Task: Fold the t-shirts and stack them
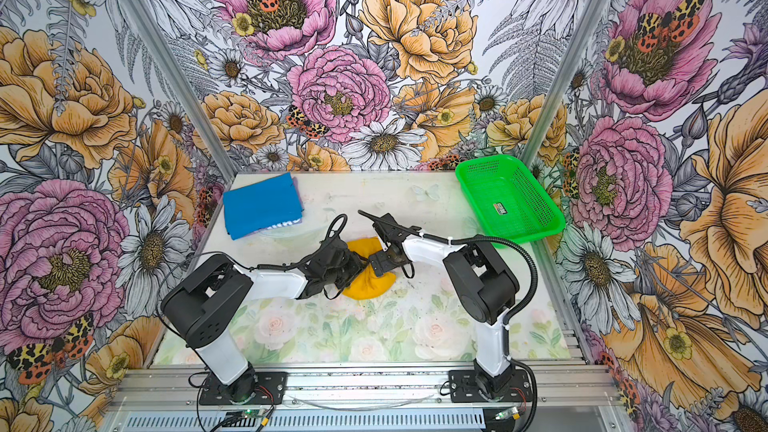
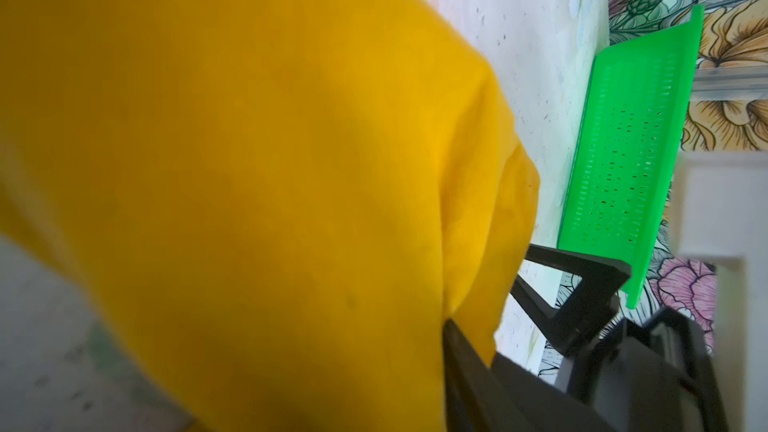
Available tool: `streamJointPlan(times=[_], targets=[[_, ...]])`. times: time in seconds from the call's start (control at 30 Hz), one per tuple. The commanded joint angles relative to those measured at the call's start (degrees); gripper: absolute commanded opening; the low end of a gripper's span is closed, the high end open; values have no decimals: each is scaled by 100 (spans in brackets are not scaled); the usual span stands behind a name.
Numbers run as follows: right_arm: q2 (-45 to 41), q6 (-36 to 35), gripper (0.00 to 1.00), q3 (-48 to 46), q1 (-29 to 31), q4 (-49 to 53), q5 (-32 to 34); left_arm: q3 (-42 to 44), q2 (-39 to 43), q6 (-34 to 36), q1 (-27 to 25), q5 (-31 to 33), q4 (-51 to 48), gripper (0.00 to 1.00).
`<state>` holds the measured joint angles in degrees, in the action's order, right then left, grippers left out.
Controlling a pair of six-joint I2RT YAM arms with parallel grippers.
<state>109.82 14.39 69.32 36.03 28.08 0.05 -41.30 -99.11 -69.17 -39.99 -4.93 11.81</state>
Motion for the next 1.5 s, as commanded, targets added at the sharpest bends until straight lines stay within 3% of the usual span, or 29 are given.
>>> streamJointPlan(times=[0.0, 0.17, 0.23, 0.5, 0.8, 0.87, 1.0, 1.1, 1.13, 1.27, 1.47], targets=[[83, 476, 100, -358, -17, -33, -519, 396, -245, 123, -180, -461, -634, 32], [-236, 590, 100, -600, -329, -171, -818, 422, -180, 451, -183, -387, -951, 6], [-402, 549, 99, -654, -495, -144, -835, 374, -117, 642, -184, -286, -1258, 0], [-522, -7, 99, -136, -930, 473, -798, 91, 396, 1516, -181, 521, -2949, 0], [172, -337, 99, 631, -857, 949, -993, 58, 618, 1960, -28, 483, -3196, 0], [288, -347, 99, 708, -734, 987, -1013, -10, 627, 2033, -44, 426, -3176, 14], [494, -282, 99, 750, -548, 998, -1001, -22, 753, 2171, -45, 185, -2978, 68], [594, -246, 99, 707, -471, 998, -936, 114, 906, 2179, 53, -52, -2758, 94], [623, -231, 99, 697, -450, 998, -920, 173, 926, 2194, 101, -190, -2633, 99], [697, -183, 99, 649, -372, 998, -909, 212, 895, 2317, 160, -569, -2360, 99], [690, -121, 99, 616, -168, 989, -1045, -62, 498, 2321, -48, -547, -2381, 99]])
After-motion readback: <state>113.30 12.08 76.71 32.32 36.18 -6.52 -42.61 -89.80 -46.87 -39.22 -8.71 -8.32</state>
